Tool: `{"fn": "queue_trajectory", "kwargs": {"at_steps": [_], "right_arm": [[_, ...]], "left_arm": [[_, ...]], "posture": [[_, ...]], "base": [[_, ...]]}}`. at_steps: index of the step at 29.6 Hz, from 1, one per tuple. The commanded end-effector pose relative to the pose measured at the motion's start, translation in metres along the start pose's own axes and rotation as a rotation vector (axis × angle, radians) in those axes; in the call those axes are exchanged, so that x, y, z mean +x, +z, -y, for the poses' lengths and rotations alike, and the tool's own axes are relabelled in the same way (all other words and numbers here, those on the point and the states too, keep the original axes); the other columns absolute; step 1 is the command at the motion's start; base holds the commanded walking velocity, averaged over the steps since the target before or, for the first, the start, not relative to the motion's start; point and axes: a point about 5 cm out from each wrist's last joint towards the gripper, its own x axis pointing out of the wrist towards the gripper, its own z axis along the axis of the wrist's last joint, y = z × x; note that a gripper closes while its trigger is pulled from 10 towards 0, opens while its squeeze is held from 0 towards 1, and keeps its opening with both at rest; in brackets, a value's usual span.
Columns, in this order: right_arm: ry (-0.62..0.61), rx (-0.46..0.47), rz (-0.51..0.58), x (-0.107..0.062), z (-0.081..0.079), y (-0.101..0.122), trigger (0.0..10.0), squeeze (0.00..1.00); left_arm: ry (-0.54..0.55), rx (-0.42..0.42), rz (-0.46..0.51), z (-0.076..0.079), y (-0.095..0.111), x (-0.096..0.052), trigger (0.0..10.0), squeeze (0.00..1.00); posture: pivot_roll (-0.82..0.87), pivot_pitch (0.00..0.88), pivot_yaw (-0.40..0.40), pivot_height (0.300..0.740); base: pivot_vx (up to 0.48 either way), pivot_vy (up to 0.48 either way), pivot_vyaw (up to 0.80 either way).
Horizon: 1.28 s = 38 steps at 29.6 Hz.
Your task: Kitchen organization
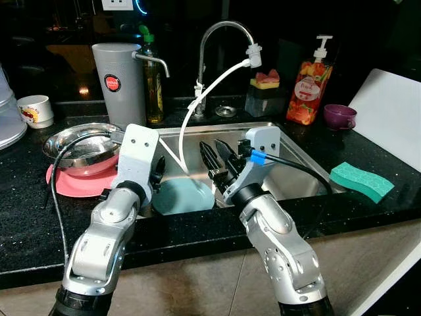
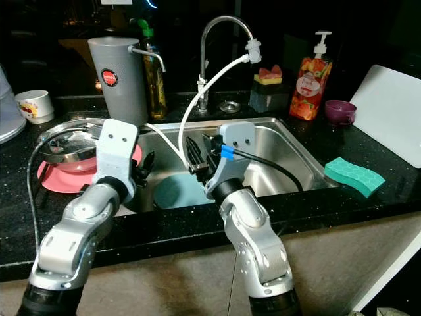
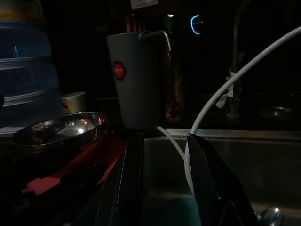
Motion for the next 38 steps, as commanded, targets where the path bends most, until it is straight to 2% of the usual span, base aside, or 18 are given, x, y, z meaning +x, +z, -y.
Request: {"fn": "queue_trajectory", "kwargs": {"at_steps": [1, 14, 18, 25, 28, 38], "right_arm": [[-0.004, 0.0, 0.004, -0.002, 0.0, 0.002, 10.0, 0.0], [-0.002, 0.008, 0.001, 0.001, -0.004, 0.0, 10.0, 0.0], [-0.013, 0.002, -0.033, -0.005, 0.003, -0.008, 10.0, 0.0], [-0.025, -0.001, -0.017, -0.001, 0.001, -0.004, 10.0, 0.0], [-0.018, -0.009, -0.023, -0.005, 0.001, -0.005, 10.0, 0.0], [-0.048, -0.005, -0.004, -0.003, 0.003, -0.002, 10.0, 0.0]], "left_arm": [[0.005, 0.007, -0.013, 0.0, -0.005, -0.001, 10.0, 0.0], [-0.002, 0.016, -0.022, 0.002, -0.007, -0.003, 10.0, 0.0], [-0.009, 0.02, -0.017, 0.007, -0.006, -0.004, 10.0, 0.0], [-0.016, 0.022, -0.021, 0.006, -0.007, -0.003, 10.0, 0.0], [-0.042, 0.017, -0.009, 0.015, -0.004, -0.001, 10.0, 0.0], [-0.029, 0.037, -0.023, 0.007, -0.008, 0.001, 10.0, 0.0]], "posture": [[0.16, 0.09, -0.04, 0.74], [0.16, 0.097, -0.041, 0.74], [0.18, 0.102, -0.042, 0.74], [0.15, 0.1, -0.034, 0.74], [0.15, 0.101, -0.033, 0.74], [0.14, 0.094, -0.016, 0.74]], "base": [[0.0, 0.0, 0.0], [0.0, 0.0, 0.0], [0.0, 0.0, 0.0], [0.0, 0.0, 0.0], [0.0, 0.0, 0.0], [0.0, 0.0, 0.0]]}}
